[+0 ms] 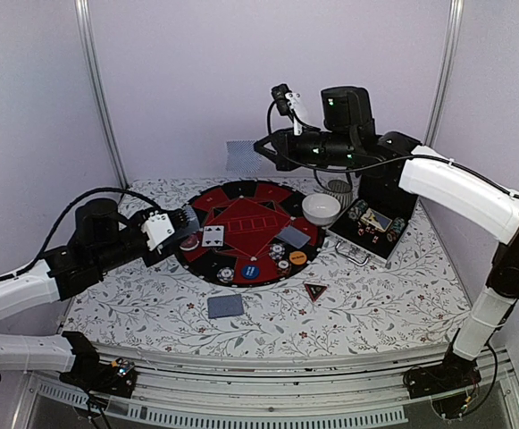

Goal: Distribute texas hold em gaming equipment
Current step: Flop the poker card in the community card area.

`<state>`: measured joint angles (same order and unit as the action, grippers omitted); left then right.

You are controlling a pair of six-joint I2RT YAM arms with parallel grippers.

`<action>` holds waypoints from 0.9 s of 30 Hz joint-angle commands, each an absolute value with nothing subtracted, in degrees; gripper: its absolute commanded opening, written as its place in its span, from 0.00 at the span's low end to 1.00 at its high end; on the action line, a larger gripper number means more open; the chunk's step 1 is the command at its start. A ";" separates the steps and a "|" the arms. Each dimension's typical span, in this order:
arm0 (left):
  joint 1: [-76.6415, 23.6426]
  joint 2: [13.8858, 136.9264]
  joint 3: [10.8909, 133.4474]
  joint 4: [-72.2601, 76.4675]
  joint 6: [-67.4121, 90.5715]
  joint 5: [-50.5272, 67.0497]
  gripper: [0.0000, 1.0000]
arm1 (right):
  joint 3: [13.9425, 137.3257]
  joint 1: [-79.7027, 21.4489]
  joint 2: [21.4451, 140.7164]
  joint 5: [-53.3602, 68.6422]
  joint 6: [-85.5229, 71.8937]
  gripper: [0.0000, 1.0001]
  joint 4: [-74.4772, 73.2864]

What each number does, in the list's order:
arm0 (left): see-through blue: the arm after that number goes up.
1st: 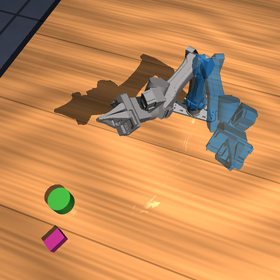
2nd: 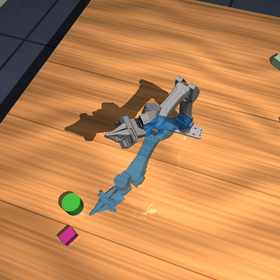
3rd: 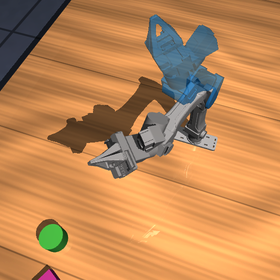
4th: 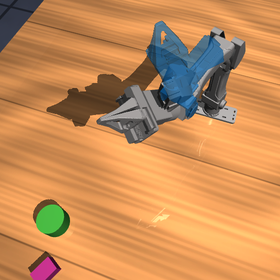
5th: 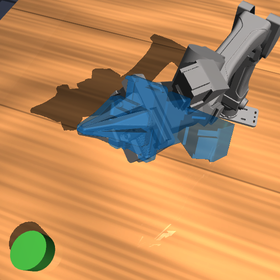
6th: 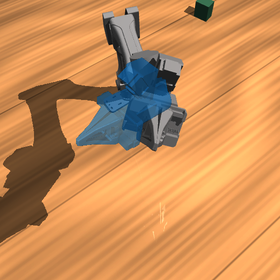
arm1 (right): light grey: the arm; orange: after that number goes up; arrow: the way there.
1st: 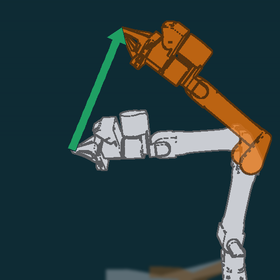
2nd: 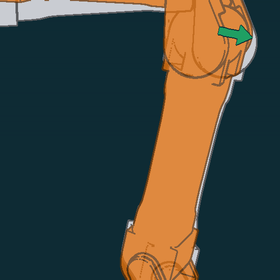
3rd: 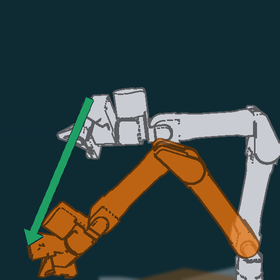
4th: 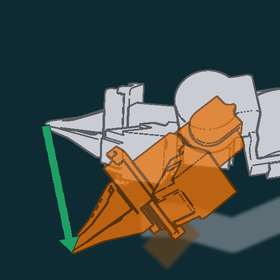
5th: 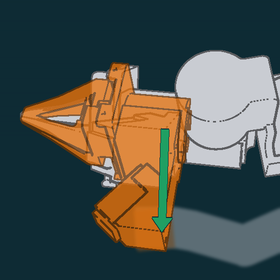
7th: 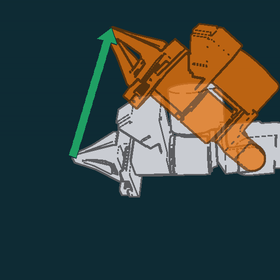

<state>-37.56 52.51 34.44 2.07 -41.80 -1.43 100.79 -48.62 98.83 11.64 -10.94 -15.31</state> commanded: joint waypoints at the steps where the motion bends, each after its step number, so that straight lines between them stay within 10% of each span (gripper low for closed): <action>1: -36.80 51.90 36.73 2.87 -40.28 -4.18 0.55 | 99.40 -48.62 103.49 -8.52 0.62 0.01 -7.40; 13: -35.75 50.77 37.09 3.59 -39.99 -6.61 0.57 | 120.72 -48.78 139.70 -20.43 28.71 0.01 -3.65; 27: -35.23 50.30 37.24 3.16 -39.73 -5.54 0.57 | 123.78 -53.57 151.99 -17.93 43.05 0.01 -8.10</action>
<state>-35.81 51.27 35.53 2.24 -40.42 -5.85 121.05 -52.62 150.43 -22.15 41.60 -4.60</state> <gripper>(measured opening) 0.569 0.008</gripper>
